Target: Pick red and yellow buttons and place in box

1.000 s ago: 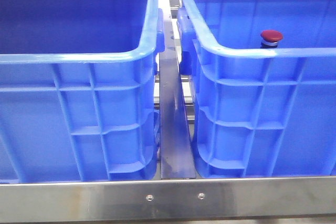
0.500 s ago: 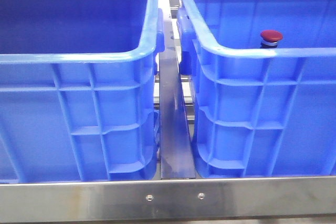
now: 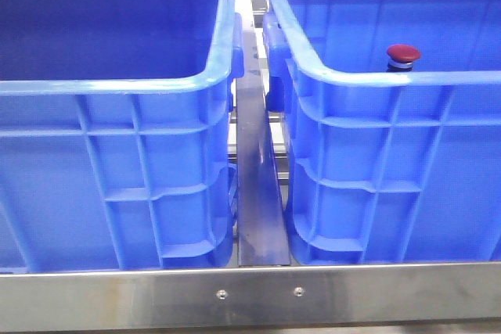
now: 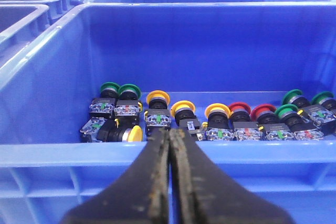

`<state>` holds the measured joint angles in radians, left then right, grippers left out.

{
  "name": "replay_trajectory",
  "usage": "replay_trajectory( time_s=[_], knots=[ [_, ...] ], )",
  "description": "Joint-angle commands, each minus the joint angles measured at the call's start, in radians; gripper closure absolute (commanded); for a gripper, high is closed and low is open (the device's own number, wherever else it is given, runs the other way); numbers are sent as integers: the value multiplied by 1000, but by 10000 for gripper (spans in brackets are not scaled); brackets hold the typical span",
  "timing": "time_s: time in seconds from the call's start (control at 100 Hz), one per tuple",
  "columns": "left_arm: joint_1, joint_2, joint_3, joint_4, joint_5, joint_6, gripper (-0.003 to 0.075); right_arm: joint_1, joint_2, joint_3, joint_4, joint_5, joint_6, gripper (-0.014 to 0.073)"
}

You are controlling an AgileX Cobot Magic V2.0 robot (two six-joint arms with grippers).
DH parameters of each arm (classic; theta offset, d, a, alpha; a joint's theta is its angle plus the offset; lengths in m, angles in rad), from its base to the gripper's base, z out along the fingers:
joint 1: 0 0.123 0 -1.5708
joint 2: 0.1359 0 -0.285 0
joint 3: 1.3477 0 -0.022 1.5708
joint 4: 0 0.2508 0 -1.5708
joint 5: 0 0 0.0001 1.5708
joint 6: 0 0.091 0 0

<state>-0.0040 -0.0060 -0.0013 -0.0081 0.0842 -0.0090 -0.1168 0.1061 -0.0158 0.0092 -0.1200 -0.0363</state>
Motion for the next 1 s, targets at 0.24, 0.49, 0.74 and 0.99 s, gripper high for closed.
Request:
replay_trajectory(
  time_s=[0.24, 0.49, 0.74, 0.99],
  knots=[
    [-3, -30, 19, -2, -74, -6, 741, 0, -134, 49, -189, -26, 224, 662],
    [-3, -30, 19, -2, -74, -6, 741, 0, -136, 49, -124, 17, 180, 662],
    [-3, -30, 19, -2, -74, -6, 741, 38, -136, 49, -117, 18, 177, 662],
    [-3, -30, 19, -2, -74, -6, 741, 55, -136, 49, -118, 19, 177, 662]
  ],
)
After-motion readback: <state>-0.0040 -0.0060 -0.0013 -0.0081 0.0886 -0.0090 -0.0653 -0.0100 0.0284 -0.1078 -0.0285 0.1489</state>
